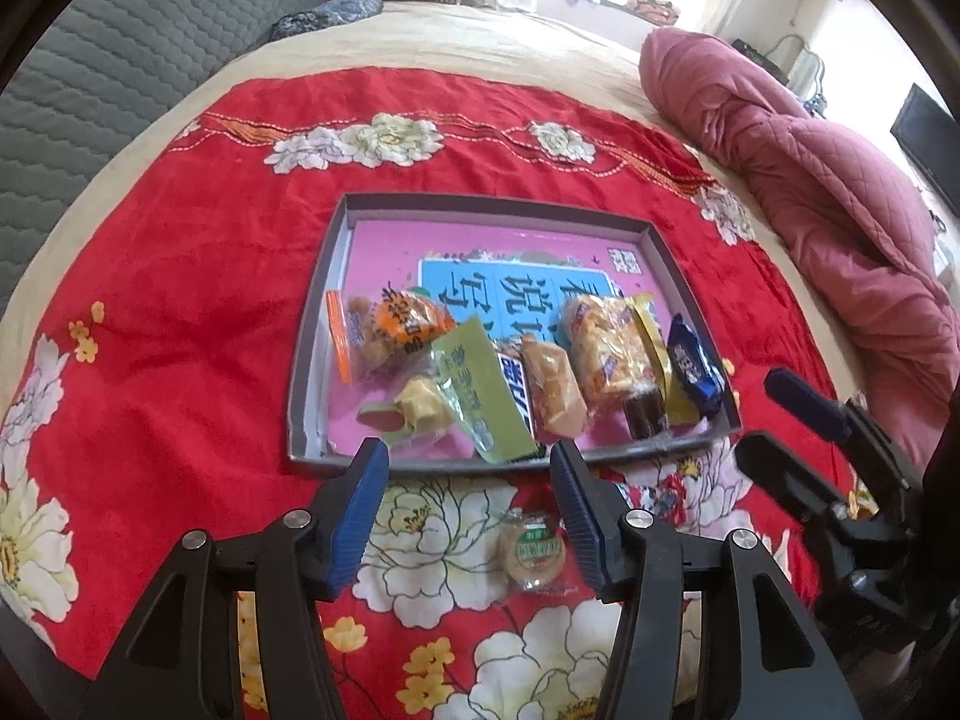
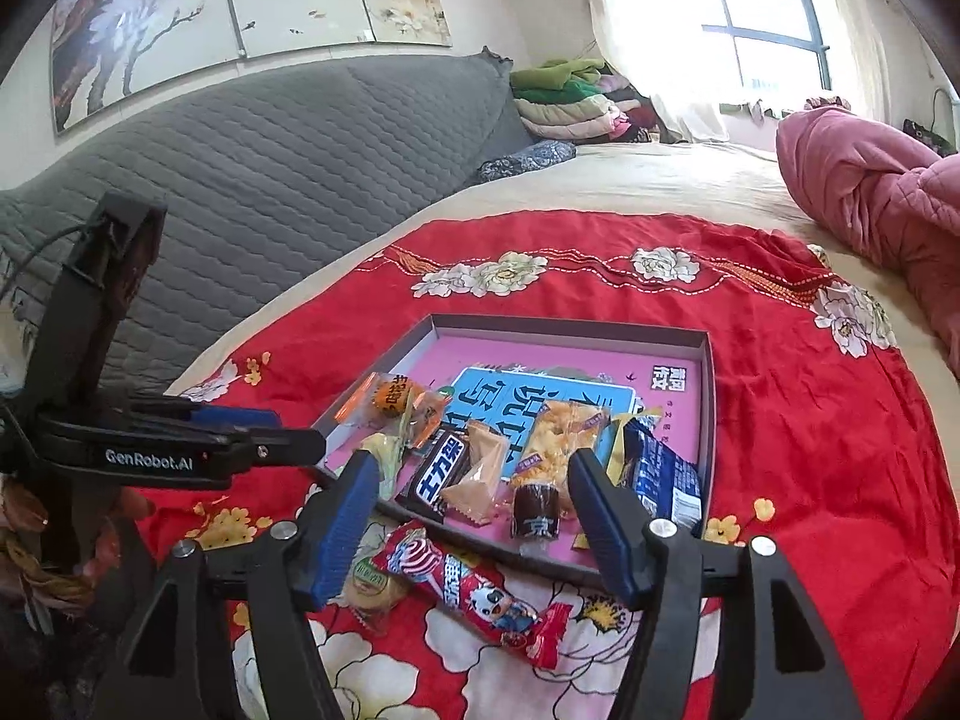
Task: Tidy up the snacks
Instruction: 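Withdraw both open tools toward the candy wrapper and round cookie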
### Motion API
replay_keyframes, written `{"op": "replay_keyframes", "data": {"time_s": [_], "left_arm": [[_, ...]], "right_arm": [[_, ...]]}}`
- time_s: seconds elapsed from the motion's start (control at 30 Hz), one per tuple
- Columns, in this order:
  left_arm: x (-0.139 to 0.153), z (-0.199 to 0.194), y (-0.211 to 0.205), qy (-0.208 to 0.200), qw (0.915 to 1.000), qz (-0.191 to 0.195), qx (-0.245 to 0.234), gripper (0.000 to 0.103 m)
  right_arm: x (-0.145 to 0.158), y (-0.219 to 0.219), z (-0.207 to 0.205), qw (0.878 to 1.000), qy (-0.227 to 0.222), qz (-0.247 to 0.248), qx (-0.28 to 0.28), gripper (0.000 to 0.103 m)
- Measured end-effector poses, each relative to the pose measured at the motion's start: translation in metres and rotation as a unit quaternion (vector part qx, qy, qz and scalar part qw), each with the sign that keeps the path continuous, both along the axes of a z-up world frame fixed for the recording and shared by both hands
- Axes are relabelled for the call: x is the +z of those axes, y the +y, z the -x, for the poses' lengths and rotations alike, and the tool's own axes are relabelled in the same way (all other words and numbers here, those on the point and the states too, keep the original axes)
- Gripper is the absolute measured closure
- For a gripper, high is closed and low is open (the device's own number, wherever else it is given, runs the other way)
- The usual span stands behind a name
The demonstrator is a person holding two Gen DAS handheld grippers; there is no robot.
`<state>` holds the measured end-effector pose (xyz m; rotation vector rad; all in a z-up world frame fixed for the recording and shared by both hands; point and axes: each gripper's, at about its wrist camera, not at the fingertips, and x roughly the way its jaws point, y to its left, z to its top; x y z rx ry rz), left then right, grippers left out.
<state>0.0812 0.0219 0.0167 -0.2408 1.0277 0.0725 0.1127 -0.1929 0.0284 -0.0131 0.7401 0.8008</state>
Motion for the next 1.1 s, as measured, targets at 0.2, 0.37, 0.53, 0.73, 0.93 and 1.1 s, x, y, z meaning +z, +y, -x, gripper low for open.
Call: {"op": "replay_keyframes", "data": {"time_s": [0.2, 0.37, 0.53, 0.73, 0.93, 1.1], "left_arm": [[-0.006, 0.006, -0.004, 0.011, 0.9999, 0.003, -0.011, 0.045], [-0.012, 0.009, -0.005, 0.022, 0.9996, 0.011, -0.016, 0.045], [-0.019, 0.014, -0.01, 0.033, 0.999, 0.018, -0.024, 0.045], [-0.032, 0.015, -0.012, 0.051, 0.9977, 0.031, -0.03, 0.045], [-0.048, 0.017, -0.011, 0.071, 0.9958, 0.051, -0.024, 0.045], [-0.061, 0.013, -0.019, 0.087, 0.9939, 0.06, -0.031, 0.045]], "right_arm": [[0.005, -0.014, 0.003, 1.0, 0.013, -0.016, -0.006, 0.035], [0.009, -0.02, 0.005, 1.0, 0.006, -0.014, -0.017, 0.035], [0.007, -0.022, 0.006, 1.0, 0.015, -0.002, -0.017, 0.035], [-0.003, -0.021, 0.012, 0.999, 0.037, 0.03, -0.004, 0.035], [-0.018, -0.007, 0.018, 0.996, 0.042, 0.08, 0.021, 0.035], [-0.039, 0.01, 0.024, 0.988, 0.035, 0.146, 0.046, 0.035]]}}
